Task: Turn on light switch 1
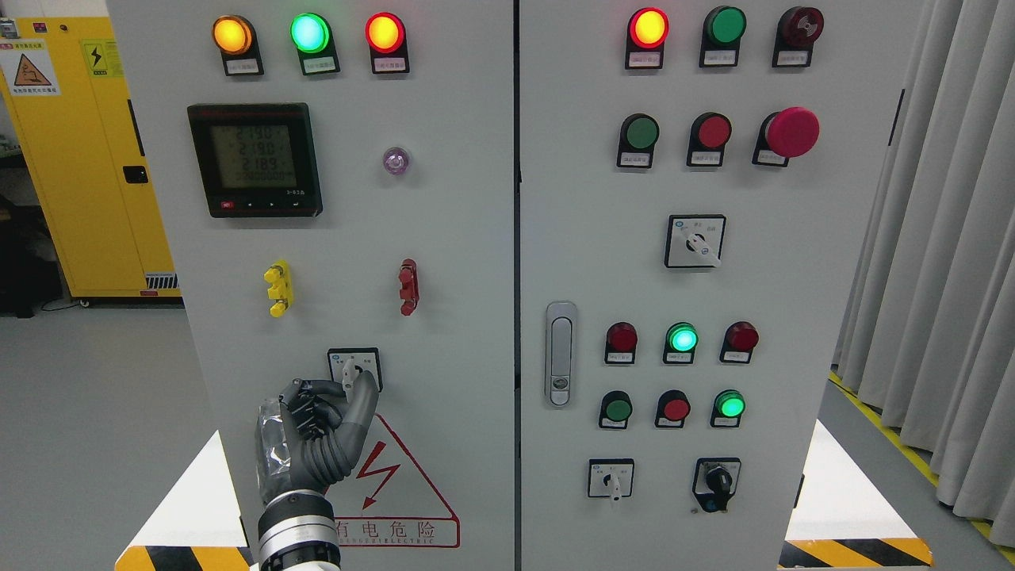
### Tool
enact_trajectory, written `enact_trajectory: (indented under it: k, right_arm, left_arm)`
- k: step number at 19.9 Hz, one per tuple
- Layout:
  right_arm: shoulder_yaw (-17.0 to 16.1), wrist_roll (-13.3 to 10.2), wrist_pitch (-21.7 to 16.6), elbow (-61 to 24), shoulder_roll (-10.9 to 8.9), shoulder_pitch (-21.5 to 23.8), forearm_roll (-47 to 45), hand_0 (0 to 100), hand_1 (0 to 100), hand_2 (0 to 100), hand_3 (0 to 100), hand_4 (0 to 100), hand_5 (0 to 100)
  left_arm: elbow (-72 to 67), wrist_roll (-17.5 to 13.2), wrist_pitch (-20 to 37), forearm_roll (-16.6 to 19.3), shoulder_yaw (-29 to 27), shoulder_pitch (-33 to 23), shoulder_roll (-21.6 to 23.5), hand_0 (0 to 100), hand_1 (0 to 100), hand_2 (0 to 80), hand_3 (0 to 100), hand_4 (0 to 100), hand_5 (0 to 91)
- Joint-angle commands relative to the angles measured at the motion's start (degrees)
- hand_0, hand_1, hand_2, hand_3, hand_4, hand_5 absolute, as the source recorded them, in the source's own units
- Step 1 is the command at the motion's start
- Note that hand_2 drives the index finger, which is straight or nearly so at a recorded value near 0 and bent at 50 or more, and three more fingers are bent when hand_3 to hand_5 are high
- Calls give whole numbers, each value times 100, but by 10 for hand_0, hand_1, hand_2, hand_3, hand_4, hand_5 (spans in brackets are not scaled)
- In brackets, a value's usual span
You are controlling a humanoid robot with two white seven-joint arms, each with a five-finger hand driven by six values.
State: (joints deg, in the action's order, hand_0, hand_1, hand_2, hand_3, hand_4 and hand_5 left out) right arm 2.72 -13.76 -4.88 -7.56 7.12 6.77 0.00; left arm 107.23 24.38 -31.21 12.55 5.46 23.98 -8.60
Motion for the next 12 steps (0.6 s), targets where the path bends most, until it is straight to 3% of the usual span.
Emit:
enact_trajectory:
  k: [1, 12]
  right_arm:
    - [0, -4, 4, 0, 0, 0, -167, 0, 500, 40, 0, 0, 0]
    - [0, 5, 4, 0, 0, 0, -167, 0, 500, 40, 0, 0, 0]
  left_arm:
    - [-44, -3, -8, 1, -1, 18, -2, 233, 664, 621, 944, 979, 905]
    - [-44, -3, -8, 1, 8, 45, -2, 257, 657, 623, 946, 981, 905]
